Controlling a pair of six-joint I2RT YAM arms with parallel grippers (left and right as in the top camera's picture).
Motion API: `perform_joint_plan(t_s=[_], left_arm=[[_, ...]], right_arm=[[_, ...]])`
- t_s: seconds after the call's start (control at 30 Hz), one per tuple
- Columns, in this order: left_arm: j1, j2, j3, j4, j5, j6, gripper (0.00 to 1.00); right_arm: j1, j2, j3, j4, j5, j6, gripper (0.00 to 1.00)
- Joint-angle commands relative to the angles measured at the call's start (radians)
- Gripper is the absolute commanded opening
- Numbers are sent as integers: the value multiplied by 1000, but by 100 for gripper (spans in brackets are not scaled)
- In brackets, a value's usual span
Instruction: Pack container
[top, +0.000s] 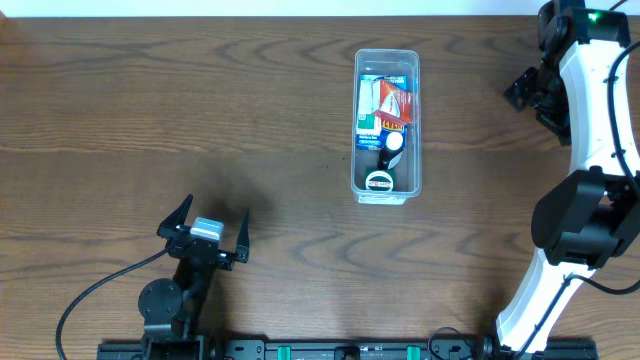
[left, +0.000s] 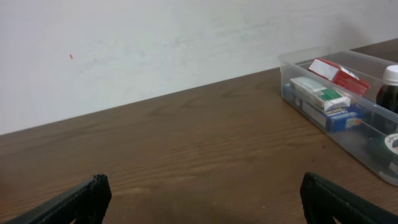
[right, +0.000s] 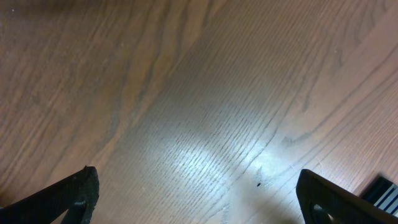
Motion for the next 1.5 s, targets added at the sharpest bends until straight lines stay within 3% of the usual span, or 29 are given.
perform_joint_plan(t_s=[0.0, 0.27, 0.6, 0.93, 1.17, 1.47], left_arm=[[5, -6, -18, -37, -8, 6, 98], [5, -6, -18, -37, -8, 6, 98], [5, -6, -18, -37, -8, 6, 98], [5, -6, -18, -37, -8, 6, 98], [5, -6, -18, -37, -8, 6, 98], [5, -6, -18, -37, -8, 6, 98]], right_arm=[[-2, -23, 1, -2, 14, 18, 99], [27, -71, 1, 0, 14, 17, 99], [242, -376, -32, 0, 14, 18, 99], [452, -811, -424, 3, 14, 17, 99], [432, -1128, -675, 16, 27, 2, 99], [266, -1433, -849, 40, 42, 3, 99]])
